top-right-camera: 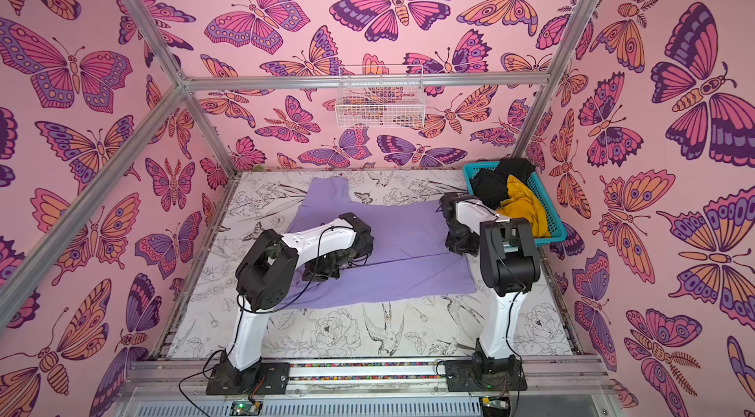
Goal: Fold and stack t-shirts
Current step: Smooth out the T-shirt at the center of the board.
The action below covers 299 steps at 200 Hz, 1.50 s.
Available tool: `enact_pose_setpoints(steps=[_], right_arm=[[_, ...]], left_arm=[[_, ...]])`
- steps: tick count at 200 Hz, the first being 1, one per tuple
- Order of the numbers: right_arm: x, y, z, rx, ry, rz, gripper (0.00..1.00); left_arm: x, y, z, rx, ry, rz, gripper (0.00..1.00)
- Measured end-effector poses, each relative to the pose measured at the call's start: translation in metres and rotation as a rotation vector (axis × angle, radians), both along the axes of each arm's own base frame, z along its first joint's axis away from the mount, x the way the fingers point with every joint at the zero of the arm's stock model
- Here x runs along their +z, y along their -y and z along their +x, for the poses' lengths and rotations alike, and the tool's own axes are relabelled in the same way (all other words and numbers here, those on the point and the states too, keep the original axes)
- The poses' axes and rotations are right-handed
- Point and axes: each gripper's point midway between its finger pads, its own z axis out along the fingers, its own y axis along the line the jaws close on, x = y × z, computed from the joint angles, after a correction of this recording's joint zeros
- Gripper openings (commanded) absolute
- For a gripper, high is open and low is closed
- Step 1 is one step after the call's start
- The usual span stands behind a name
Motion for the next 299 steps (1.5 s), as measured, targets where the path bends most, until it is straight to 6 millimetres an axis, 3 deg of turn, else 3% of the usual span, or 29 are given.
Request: enact_pose_setpoints(steps=[40, 81, 105, 131, 178, 236, 249, 286, 299], right_arm=[[0.016, -0.004, -0.001, 0.007, 0.043, 0.018, 0.55], [0.081, -0.021, -0.004, 0.056, 0.198, 0.057, 0.57], [0.114, -0.037, -0.014, 0.107, 0.267, 0.087, 0.57], [0.137, -0.048, -0.029, 0.147, 0.3, 0.111, 0.57], [0.154, -0.058, -0.052, 0.177, 0.309, 0.141, 0.57], [0.152, -0.067, -0.067, 0.197, 0.28, 0.152, 0.58], [0.152, -0.067, -0.067, 0.197, 0.278, 0.151, 0.58], [0.152, -0.067, -0.068, 0.199, 0.275, 0.151, 0.62], [0.152, -0.068, -0.068, 0.201, 0.273, 0.155, 0.62]], left_arm=[[-0.002, 0.002, 0.002, 0.0, -0.001, 0.0, 0.03], [-0.003, 0.01, 0.013, -0.007, 0.019, -0.008, 0.04], [-0.006, 0.02, 0.035, -0.031, 0.058, -0.009, 0.05], [-0.013, 0.022, 0.059, -0.048, 0.082, 0.005, 0.08], [-0.025, 0.015, 0.091, -0.088, 0.091, 0.06, 0.1], [-0.014, 0.036, 0.124, -0.16, 0.155, 0.01, 0.15], [-0.013, 0.037, 0.125, -0.167, 0.152, 0.004, 0.25], [-0.018, 0.039, 0.119, -0.174, 0.103, -0.015, 0.74], [-0.022, 0.039, 0.115, -0.169, 0.084, -0.021, 0.83]])
